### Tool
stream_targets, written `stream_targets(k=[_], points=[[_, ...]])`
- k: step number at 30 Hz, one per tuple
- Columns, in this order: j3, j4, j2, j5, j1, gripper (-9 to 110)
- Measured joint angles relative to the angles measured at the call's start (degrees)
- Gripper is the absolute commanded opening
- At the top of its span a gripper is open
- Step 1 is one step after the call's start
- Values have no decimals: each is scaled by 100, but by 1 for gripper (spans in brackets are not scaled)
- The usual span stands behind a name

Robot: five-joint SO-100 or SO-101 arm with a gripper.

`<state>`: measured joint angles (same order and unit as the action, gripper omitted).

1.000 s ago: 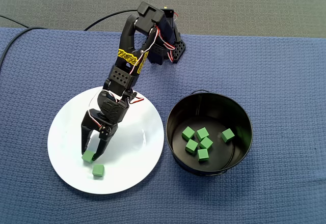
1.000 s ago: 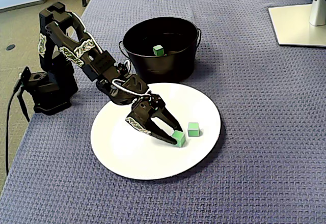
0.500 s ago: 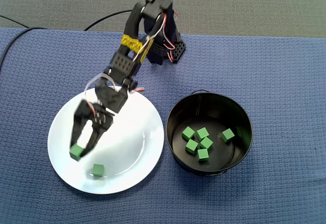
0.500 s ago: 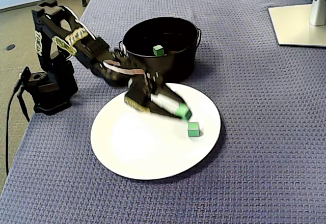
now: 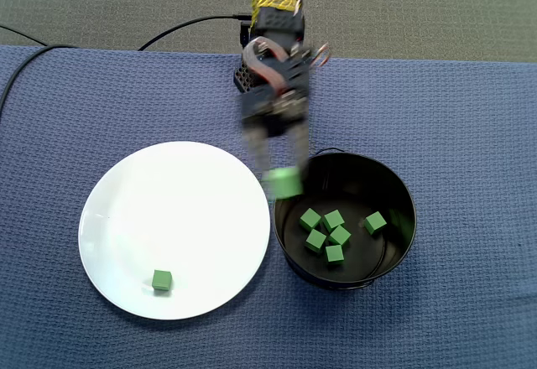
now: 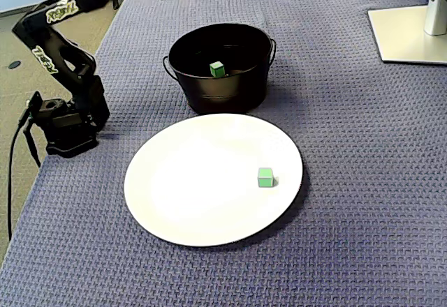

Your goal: Pick up the items on the white plate and put them in the black container.

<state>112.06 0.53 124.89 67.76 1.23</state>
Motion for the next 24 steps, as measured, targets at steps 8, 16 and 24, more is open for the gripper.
stream_targets(k=[8,16,24], points=[[-26,-2329,747,-431,1389,0],[1257,-2742,633,-1406,1635,0],[2426,-2452,290,-2408,1934,0]])
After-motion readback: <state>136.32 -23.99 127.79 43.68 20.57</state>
